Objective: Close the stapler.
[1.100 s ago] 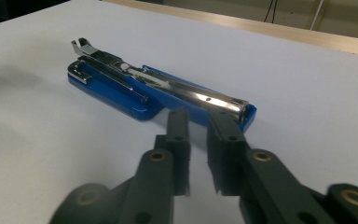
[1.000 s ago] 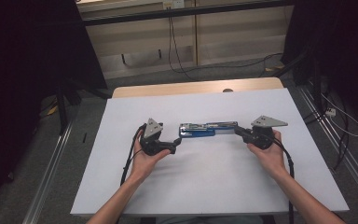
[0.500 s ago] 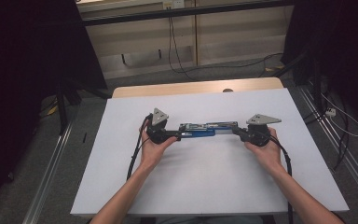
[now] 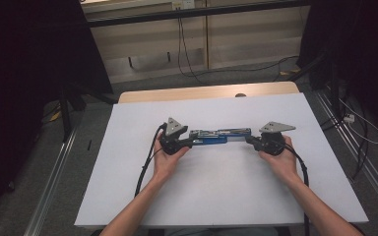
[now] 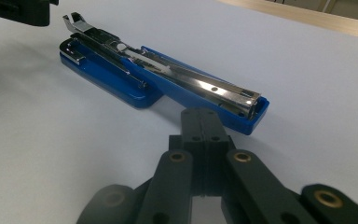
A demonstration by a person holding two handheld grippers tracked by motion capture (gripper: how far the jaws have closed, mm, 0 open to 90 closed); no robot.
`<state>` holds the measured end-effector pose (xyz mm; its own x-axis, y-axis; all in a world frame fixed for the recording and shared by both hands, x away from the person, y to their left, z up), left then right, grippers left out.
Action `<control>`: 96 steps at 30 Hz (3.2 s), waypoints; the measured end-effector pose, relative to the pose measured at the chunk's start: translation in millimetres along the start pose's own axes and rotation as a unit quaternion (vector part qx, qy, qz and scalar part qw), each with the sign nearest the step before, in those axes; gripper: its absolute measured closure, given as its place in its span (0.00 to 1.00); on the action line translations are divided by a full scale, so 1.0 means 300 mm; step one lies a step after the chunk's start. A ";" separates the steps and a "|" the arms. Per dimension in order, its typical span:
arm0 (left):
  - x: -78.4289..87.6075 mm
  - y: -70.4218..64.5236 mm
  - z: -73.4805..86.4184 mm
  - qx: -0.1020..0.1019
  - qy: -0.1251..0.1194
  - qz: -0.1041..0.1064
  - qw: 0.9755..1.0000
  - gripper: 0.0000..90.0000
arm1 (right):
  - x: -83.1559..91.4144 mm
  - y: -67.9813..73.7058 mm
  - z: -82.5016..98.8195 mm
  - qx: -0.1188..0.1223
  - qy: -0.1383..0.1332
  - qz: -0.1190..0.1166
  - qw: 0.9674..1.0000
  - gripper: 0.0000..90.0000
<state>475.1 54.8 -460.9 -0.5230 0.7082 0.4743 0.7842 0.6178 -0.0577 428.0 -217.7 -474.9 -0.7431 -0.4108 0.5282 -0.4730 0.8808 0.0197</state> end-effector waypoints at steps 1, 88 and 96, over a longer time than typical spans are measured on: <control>-0.003 -0.004 0.002 0.001 0.002 0.004 1.000 0.63 | 0.000 -0.001 0.000 0.002 0.001 0.002 1.000 1.00; -0.058 0.005 0.042 0.001 0.059 0.024 0.998 1.00 | -0.088 -0.031 0.011 -0.003 0.085 0.023 0.996 1.00; -0.058 0.005 0.042 -0.001 0.059 0.023 0.998 1.00 | -0.089 -0.031 0.011 -0.003 0.086 0.025 0.996 1.00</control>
<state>481.2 47.7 -480.4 -0.4428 0.6907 0.5718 0.8072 0.5847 -0.0813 450.8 -215.5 -492.0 -0.6739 -0.3201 0.6658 -0.4334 0.9012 -0.0055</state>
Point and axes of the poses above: each handheld gripper's, and its own axes: x roughly backward along the jaws, z roughly out of its underside, y roughly to its left, the point moved 5 cm from there along -x, roughly forward along the jaws, and after that the axes turned 5 degrees about z, right-handed, at the moved point
